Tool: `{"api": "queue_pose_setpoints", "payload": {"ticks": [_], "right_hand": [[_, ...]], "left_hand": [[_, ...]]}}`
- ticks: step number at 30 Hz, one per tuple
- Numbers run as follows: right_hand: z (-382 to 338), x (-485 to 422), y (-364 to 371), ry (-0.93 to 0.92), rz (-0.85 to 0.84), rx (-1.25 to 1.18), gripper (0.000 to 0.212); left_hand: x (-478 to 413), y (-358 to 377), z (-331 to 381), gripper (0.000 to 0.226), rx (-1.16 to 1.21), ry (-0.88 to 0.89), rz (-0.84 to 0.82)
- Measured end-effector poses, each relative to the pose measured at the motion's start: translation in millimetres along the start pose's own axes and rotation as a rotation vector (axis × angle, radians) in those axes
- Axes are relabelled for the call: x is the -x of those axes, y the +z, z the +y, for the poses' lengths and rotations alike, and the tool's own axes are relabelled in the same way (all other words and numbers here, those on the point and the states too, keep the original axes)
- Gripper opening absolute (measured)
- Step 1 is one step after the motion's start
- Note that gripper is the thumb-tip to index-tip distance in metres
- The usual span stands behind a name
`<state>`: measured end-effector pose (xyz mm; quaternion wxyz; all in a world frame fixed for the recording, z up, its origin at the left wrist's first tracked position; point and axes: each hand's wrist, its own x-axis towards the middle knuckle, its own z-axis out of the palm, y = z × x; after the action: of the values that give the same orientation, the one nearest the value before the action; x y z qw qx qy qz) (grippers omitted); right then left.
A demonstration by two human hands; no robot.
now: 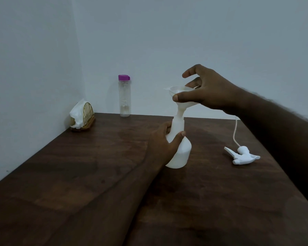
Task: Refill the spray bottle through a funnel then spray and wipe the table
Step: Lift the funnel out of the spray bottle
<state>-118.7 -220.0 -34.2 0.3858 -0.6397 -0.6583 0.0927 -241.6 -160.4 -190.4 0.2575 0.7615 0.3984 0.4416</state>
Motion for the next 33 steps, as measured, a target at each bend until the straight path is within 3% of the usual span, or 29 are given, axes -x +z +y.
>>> {"api": "queue_pose_setpoints", "payload": {"ticks": [9, 13, 15, 17, 21, 29, 33], "right_hand": [[9.8, -2.3, -6.2, 0.01, 0.067, -0.053, 0.071], [15.7, -1.2, -11.5, 0.04, 0.138, -0.263, 0.076], [24.5, -0.6, -8.4, 0.065, 0.133, -0.239, 0.078], [33.6, 0.8, -4.2, 0.096, 0.125, -0.206, 0.077], [42.7, 0.3, -2.7, 0.096, 0.147, -0.384, 0.063], [54.7, -0.7, 0.8, 0.139, 0.134, -0.352, 0.067], [54.5, -0.6, 1.5, 0.169, 0.045, -0.306, 0.067]], "left_hand": [[-0.2, -0.6, -1.4, 0.059, 0.015, 0.025, 0.024], [1.2, -1.6, -2.5, 0.059, 0.026, 0.056, 0.057], [1.7, -1.6, -3.1, 0.059, 0.051, 0.055, 0.064], [1.8, -1.0, -3.3, 0.059, 0.062, 0.05, 0.057], [1.0, -0.8, -4.1, 0.058, 0.074, 0.059, 0.057], [-0.4, 0.4, -5.4, 0.059, 0.083, 0.062, 0.043], [-0.6, -0.1, -5.6, 0.059, 0.084, 0.052, 0.031]]}}
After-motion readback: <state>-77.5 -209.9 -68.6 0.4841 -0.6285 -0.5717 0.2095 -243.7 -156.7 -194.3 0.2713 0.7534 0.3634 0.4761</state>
